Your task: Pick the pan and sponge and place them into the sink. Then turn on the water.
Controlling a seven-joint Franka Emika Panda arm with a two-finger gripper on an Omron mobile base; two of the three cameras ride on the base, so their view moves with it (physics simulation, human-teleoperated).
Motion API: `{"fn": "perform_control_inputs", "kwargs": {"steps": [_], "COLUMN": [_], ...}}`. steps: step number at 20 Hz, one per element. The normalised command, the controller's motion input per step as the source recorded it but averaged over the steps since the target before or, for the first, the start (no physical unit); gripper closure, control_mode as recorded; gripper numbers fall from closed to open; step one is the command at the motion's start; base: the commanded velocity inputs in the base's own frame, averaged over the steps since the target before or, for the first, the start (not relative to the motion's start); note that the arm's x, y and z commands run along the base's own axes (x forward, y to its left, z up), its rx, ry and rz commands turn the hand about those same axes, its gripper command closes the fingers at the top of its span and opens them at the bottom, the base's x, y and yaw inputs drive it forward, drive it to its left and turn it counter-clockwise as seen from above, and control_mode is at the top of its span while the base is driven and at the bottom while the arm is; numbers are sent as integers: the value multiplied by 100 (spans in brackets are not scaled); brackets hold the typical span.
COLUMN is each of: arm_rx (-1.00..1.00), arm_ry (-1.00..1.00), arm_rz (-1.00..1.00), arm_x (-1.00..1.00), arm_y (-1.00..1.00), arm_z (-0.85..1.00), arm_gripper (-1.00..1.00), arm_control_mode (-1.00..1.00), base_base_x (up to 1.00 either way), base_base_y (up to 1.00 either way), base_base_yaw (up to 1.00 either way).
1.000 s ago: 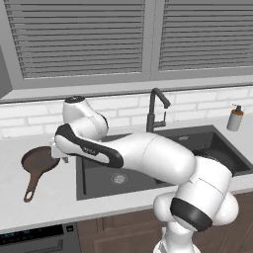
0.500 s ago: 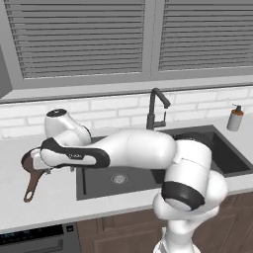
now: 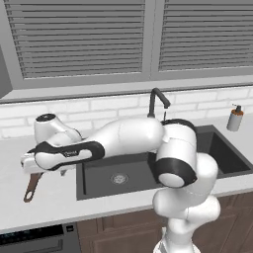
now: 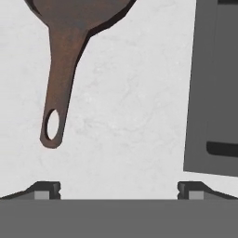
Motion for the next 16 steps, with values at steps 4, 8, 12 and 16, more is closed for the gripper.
{"fn": "perform_control_inputs", "kwargs": {"steps": [4, 8, 12, 16], "arm_rx": [0, 0, 0, 0], "arm_ry": [0, 0, 1, 1], "arm_rz": [-1, -4, -2, -1], "arm_x": [8, 13, 4, 7], "arm_y": [17, 11, 12, 9], "arm_z": [-20, -19, -7, -5], "arm_gripper": [-100, -100, -100, -100], "arm_control_mode": [-100, -100, -100, -100], "base_base_x": [0, 0, 0, 0], "base_base_y": [0, 0, 0, 0], "base_base_yaw": [0, 0, 0, 0]}}
